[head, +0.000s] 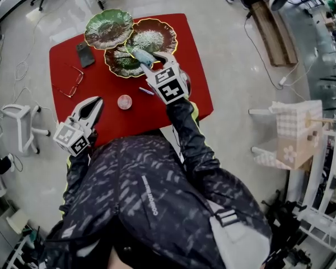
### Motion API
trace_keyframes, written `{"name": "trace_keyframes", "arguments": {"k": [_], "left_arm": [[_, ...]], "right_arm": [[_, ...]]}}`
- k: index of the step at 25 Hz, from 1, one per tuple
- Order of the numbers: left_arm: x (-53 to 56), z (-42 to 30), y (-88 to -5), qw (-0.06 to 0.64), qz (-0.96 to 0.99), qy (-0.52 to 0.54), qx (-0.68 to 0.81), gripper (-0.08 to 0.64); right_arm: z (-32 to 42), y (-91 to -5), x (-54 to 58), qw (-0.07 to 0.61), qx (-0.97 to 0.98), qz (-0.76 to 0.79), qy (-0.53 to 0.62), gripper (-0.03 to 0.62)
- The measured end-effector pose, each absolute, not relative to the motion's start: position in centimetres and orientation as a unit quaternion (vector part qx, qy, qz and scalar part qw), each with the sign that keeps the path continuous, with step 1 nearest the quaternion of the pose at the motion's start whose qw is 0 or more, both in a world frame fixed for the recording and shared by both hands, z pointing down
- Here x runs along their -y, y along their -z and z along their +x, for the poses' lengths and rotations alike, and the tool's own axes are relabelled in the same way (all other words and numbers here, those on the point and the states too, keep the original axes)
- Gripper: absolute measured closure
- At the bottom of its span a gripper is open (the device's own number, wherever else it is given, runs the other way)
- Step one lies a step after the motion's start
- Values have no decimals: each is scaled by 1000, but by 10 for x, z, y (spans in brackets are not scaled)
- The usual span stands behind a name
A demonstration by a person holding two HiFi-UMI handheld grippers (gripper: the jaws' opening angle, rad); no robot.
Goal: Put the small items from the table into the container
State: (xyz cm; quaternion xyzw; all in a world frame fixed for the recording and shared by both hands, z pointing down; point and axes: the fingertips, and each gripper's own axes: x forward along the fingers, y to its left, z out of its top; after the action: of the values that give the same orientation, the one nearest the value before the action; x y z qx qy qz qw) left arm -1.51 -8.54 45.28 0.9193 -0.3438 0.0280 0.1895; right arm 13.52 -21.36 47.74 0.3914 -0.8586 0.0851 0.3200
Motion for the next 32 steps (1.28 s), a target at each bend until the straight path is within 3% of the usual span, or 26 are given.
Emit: {"name": "trace_keyframes", "arguments": {"k": [32], "left_arm": [[114, 8, -462, 197, 912, -45, 357, 528]], "right_arm": [[150, -502, 254, 326, 864, 371, -99, 399]]}}
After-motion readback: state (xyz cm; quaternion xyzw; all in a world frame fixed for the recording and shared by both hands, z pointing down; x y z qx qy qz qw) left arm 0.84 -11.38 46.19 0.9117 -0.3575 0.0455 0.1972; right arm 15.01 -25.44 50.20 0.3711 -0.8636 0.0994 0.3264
